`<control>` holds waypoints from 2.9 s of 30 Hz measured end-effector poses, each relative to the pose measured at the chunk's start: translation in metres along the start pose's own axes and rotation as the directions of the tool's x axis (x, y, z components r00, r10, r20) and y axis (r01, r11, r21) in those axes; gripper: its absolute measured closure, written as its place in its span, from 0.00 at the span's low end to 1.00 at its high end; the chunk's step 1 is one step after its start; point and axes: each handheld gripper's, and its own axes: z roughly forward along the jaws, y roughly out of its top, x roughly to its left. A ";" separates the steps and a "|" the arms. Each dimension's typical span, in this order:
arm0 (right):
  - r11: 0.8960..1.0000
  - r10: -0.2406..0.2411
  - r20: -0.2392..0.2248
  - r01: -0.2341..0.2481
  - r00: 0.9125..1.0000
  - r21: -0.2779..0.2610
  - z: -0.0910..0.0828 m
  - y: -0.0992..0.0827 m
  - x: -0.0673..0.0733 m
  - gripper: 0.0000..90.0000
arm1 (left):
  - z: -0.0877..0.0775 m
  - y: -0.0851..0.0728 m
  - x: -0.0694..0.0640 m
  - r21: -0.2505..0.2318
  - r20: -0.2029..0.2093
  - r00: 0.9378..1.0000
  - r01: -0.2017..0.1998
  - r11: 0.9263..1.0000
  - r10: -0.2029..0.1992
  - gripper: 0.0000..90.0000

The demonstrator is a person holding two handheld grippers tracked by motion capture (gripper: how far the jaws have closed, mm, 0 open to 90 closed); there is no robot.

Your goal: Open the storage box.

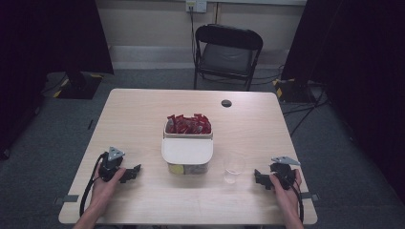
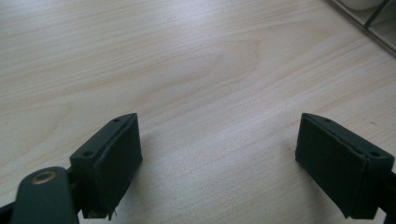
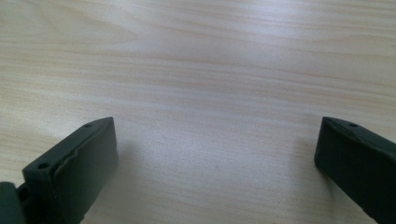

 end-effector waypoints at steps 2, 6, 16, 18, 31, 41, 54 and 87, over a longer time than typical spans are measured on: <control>1.000 0.001 0.000 -0.001 1.000 -0.001 0.000 0.000 0.000 0.00 | 0.000 0.000 0.000 0.000 0.002 1.000 0.000 1.000 0.000 0.16; 1.000 0.002 -0.001 -0.002 1.000 -0.001 0.000 0.000 0.000 0.00 | 0.000 0.000 0.000 0.001 0.005 1.000 0.001 1.000 -0.001 0.16; 1.000 0.002 -0.001 -0.002 1.000 0.000 0.000 0.000 0.000 0.00 | -0.001 0.001 0.002 0.000 0.013 1.000 0.012 1.000 -0.012 0.17; 1.000 0.001 -0.001 -0.001 1.000 0.000 0.000 0.000 0.000 0.00 | -0.001 0.001 0.003 -0.002 0.021 1.000 0.018 1.000 -0.018 0.17; 1.000 -0.001 0.000 0.001 1.000 0.000 0.000 0.000 0.000 0.00 | -0.012 0.006 -0.002 -0.058 0.078 0.996 0.046 0.997 -0.042 0.18; 1.000 -0.006 -0.007 0.006 1.000 0.000 0.000 0.000 0.000 0.00 | -0.022 0.015 -0.017 -0.104 0.135 0.991 0.010 0.995 0.005 0.20; 1.000 -0.007 -0.008 0.007 1.000 0.000 -0.001 0.000 0.000 0.00 | -0.026 0.030 -0.036 -0.135 0.216 0.974 -0.040 0.990 0.069 0.21; 1.000 -0.009 -0.008 0.009 1.000 -0.001 0.000 0.000 0.000 0.00 | -0.016 0.055 -0.070 -0.146 0.321 0.941 -0.062 0.987 0.107 0.20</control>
